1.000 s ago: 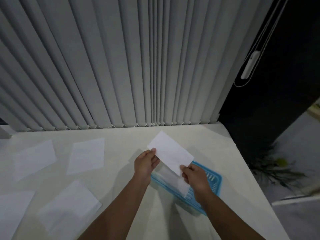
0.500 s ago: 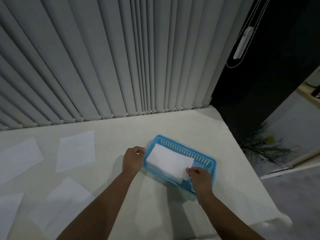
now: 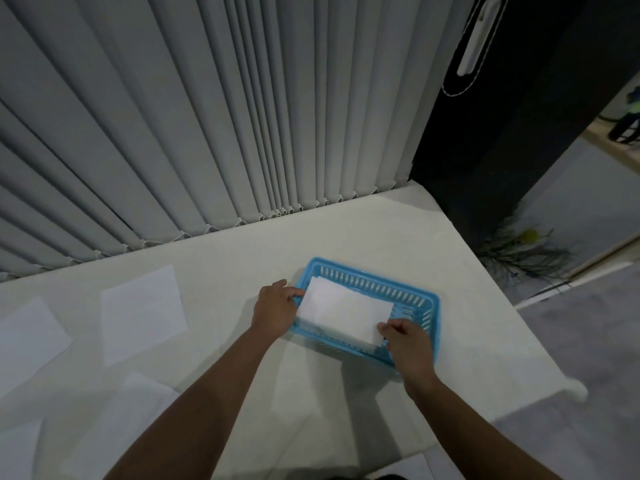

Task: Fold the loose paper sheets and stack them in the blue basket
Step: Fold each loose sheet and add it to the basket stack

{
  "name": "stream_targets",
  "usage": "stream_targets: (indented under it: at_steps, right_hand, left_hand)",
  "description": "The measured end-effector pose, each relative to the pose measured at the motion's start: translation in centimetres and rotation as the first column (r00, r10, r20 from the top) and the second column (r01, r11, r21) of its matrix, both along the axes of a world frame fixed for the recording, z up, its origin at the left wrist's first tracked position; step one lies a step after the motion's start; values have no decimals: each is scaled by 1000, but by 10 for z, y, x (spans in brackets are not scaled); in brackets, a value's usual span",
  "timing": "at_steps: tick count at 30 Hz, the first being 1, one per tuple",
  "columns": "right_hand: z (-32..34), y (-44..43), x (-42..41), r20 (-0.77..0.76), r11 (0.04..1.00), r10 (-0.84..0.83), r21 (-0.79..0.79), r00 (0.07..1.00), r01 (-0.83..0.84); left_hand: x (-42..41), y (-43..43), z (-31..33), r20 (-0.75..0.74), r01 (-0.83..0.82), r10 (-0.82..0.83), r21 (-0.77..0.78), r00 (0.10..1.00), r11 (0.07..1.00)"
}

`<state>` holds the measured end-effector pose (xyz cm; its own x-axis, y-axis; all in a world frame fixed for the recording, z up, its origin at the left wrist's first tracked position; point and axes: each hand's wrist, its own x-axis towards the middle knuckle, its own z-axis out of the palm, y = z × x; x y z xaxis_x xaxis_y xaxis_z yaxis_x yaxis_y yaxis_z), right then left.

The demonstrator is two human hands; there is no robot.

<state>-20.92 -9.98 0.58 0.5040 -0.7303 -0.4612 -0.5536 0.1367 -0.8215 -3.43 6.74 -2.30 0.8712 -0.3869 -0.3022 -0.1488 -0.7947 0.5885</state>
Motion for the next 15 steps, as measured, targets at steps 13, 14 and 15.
stream_targets:
  at_steps: [13,14,15]
  right_hand:
    - [-2,1,0,-26,998,51,-41,998,-52]
    - [-2,1,1,-23,998,54,-39,998,-55]
    - [-1,1,2,-15,998,55,-38,998,-55]
  left_hand:
    - [2,2,2,-97,-31,23,-78,995,996]
    - [3,2,1,-117,-44,34,-84,993,995]
    - [3,2,-1,-133,-53,41,-89,990,995]
